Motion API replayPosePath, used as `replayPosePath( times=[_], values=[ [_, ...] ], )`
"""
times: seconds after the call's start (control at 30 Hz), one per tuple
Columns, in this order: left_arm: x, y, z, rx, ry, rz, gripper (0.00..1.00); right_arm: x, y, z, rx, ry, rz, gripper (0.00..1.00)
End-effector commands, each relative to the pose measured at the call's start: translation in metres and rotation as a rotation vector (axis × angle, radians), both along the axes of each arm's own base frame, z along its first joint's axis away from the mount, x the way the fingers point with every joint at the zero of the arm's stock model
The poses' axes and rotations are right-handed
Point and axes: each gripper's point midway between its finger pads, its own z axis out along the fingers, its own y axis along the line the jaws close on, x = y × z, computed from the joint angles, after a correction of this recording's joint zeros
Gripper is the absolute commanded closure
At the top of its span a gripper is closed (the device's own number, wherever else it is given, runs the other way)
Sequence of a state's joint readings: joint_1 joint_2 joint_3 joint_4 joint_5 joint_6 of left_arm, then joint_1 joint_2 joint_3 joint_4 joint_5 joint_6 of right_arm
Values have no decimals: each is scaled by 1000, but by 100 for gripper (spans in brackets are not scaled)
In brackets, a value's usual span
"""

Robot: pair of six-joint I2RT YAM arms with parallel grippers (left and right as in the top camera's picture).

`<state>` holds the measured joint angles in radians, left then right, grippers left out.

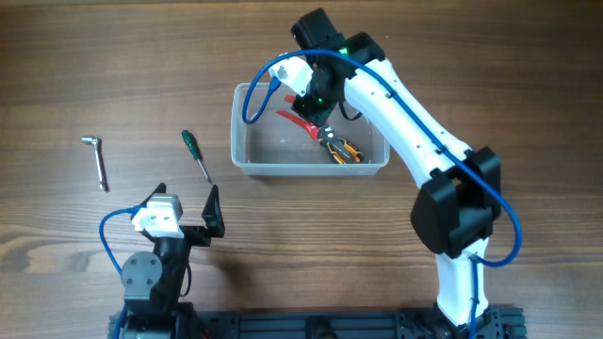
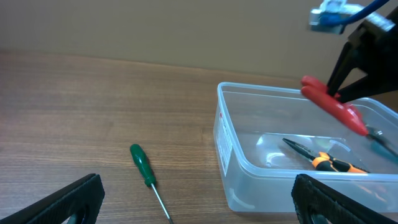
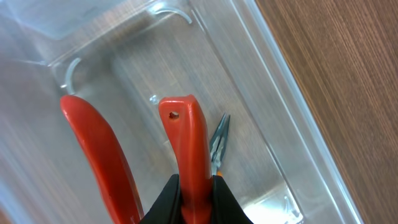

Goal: Pack container
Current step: 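Carry the red snips left over the container with the right gripper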

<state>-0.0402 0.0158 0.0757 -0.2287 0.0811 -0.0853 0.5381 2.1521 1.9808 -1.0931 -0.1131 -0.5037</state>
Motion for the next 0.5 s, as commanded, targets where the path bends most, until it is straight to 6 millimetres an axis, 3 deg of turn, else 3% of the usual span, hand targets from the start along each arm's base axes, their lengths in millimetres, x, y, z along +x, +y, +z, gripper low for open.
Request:
replayPosePath(
  times=[0.0, 0.47],
  values=[
    [0, -5, -2, -8, 1, -23, 0, 10, 3, -1, -2, -32, 15, 95],
    [0, -5, -2, -8, 2, -24, 0, 11, 6, -55, -32, 64, -22, 94]
  ],
)
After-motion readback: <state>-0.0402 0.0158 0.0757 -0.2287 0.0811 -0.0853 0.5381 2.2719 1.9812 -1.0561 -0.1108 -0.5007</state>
